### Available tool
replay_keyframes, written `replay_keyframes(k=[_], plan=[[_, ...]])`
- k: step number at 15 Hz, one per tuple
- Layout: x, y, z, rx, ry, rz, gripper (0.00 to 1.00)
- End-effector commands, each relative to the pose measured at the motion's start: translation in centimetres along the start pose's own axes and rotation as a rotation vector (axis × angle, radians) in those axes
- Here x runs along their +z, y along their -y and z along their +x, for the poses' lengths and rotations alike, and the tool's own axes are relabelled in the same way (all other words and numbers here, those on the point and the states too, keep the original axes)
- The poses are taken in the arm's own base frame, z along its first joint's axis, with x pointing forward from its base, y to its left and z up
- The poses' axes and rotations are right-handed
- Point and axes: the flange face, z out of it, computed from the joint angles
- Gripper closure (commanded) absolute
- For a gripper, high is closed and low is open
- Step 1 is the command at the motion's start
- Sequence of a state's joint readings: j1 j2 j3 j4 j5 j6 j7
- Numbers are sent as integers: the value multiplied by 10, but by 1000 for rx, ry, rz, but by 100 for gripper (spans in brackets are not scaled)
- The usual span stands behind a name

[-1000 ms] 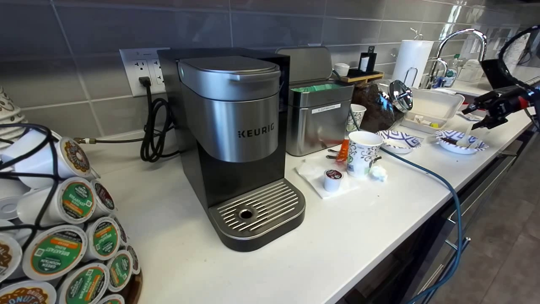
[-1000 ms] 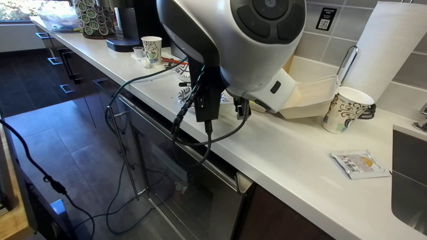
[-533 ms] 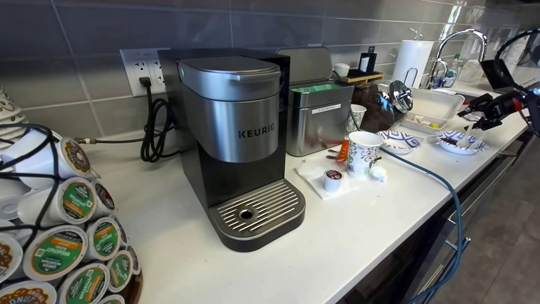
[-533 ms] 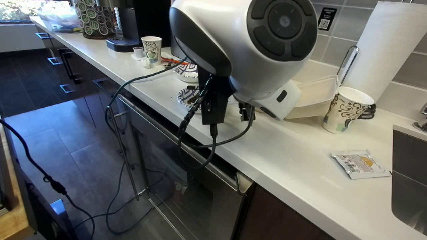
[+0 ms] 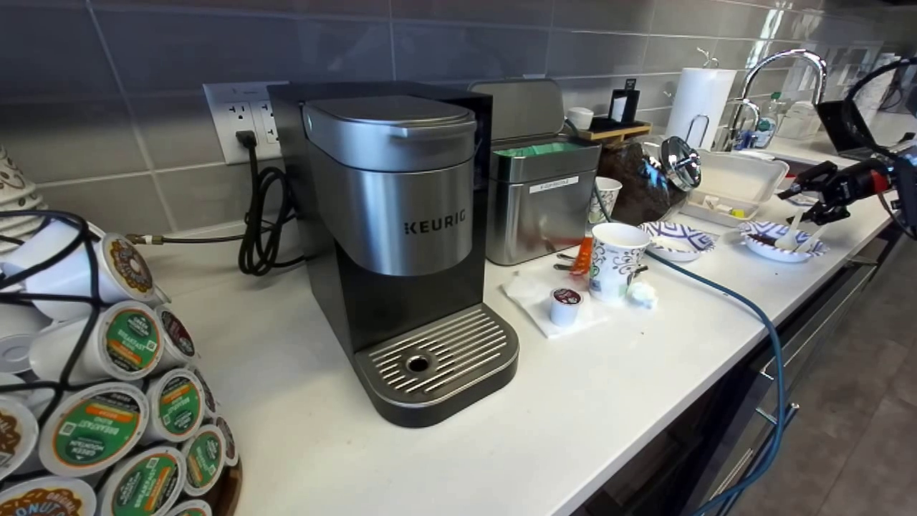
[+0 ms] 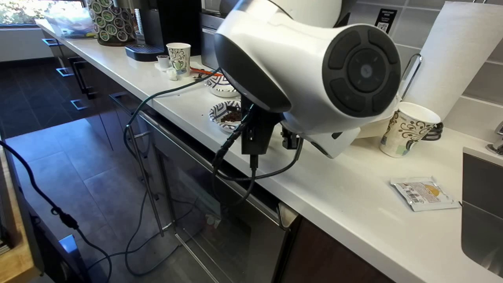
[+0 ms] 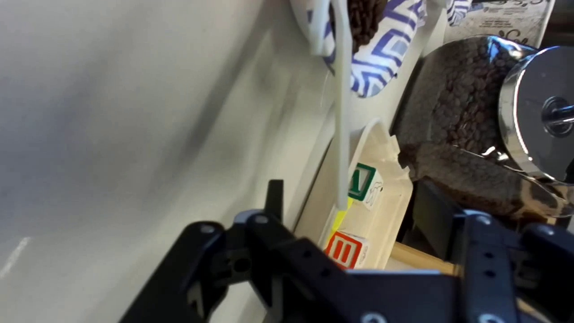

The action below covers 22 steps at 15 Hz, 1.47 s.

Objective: Put a half a spoon of the small brown objects into the empty paper plate

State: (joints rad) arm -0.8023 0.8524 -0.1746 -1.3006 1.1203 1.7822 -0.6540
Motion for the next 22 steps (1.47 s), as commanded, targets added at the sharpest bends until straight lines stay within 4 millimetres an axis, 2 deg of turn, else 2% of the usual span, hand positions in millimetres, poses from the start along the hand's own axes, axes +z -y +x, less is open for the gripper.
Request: replay_keyframes(k=[1,3,7,8,9,11,12,16,17,19,20,22], plan=[[-5,-7,7,25,44,55,26],[-8,-9,8,28,55,69,28],[-9,-13,10,32,75,85,54],[-9,-13,10,30,81,89,53],[-8,-13,9,26,86,90,63],[-6,-13,10,22,97,94,63],[-5,-14,10,20,102,95,71],[-5,-21,11,0,117,61,57],[-5,-23,10,-7,124,50,49],[-7,-27,10,-19,138,32,51],[-8,-29,8,-25,145,24,47],[-11,-30,6,-41,158,23,56]])
